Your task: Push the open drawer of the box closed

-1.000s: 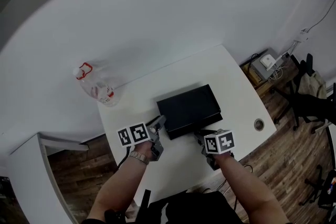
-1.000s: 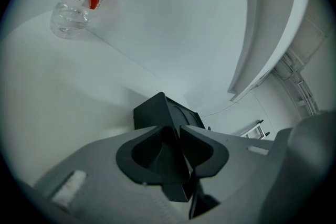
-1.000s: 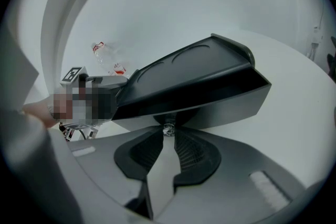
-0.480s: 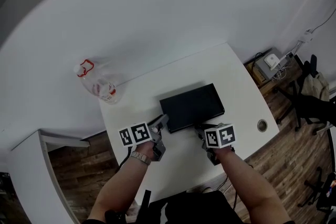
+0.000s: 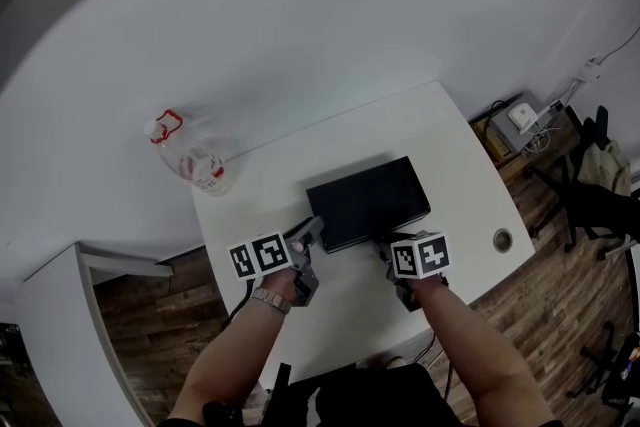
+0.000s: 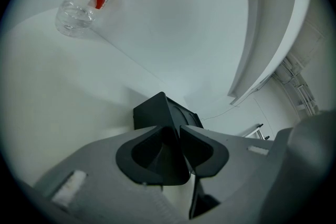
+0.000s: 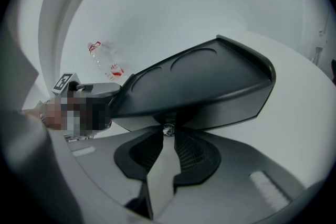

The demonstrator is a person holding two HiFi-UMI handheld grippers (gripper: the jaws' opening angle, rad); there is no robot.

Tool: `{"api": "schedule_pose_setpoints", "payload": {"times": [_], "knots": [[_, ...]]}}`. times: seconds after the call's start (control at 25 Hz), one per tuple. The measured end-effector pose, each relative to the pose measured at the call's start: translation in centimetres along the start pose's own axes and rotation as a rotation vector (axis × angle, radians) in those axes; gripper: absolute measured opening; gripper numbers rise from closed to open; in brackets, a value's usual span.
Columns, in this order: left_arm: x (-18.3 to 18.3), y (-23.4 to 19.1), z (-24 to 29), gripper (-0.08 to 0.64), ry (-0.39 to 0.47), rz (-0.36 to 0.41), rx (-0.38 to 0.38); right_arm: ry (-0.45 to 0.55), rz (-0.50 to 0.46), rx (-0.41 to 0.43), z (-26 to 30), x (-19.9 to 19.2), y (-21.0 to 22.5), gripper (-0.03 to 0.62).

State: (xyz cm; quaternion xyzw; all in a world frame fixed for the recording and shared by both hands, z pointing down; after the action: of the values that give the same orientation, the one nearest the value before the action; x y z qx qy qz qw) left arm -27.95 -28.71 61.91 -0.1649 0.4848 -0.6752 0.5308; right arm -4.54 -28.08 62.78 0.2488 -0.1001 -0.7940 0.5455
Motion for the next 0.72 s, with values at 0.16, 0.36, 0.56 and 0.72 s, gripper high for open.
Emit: {"api": "schedule_pose_setpoints", "payload": {"times": [0.16,0.36,0.56,0.72], "knots": [[0.1,0.1,0.0,0.115,-0.005,0.007,0.009,-0.007,-0.010,0.003,0.0,0.2,0.1,0.069],[0.2,-0.1,-0.1,0.118,-0.004,0.026,-0.011,0.014,0.028,0.039,-0.6,-0.7,0.3,0.087],[0.1,0.3,-1.6,0.117,0.062,0.053,-0.048,0.053,0.060,0.092,-2.5,-3.4,0.6,0.060],[-1.5,1.9,-3.6,0.053,0.069,0.123,-0.074,0.156,0.066,0.225,-5.6,-6.1,0.3,0.005]]}}
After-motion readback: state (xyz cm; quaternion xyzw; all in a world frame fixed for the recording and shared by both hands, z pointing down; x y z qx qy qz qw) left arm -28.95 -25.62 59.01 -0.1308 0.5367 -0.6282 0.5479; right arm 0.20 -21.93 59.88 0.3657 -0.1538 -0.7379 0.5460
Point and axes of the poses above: the fingertips, and each gripper's own axes: z forward along the fingers, y to its right, x out of its top, the point moved 8 cm from there along -z, backward along the fingers, and after that the axes turned 13 degrees about -y, right-handed, at the moved point
